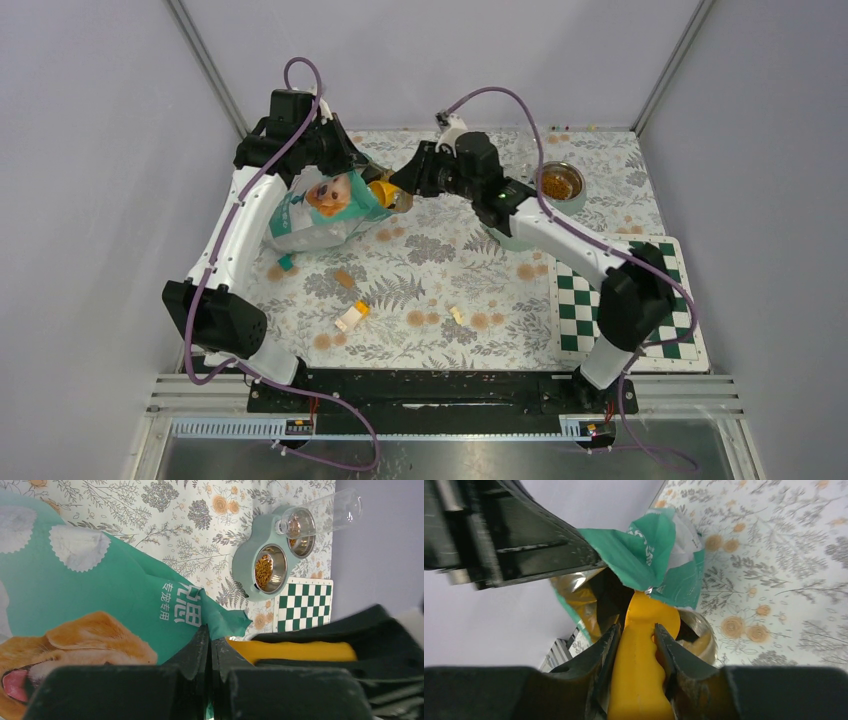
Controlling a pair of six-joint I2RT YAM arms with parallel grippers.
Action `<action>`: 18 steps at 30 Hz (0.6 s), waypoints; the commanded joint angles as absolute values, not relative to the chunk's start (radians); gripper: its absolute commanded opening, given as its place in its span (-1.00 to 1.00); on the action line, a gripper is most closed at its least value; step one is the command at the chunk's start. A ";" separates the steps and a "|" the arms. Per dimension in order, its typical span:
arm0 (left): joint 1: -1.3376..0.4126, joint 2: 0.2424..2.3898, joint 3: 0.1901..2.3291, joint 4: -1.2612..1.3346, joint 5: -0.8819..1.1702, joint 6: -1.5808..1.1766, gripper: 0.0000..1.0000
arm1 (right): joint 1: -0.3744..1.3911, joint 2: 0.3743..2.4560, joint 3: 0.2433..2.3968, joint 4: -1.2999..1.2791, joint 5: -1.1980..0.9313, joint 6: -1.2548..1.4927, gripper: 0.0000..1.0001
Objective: Serve the pet food
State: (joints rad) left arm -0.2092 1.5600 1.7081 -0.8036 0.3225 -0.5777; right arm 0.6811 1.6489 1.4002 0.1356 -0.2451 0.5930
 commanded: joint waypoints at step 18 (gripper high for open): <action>-0.227 1.588 1.895 -0.733 0.345 -0.597 -1.00 | 0.768 2.106 1.604 0.529 -0.548 0.844 -1.00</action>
State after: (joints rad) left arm -0.2127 1.6173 1.8011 -0.8623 0.2760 -0.5728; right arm 0.7540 2.0457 1.5639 0.4126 -0.3717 0.6926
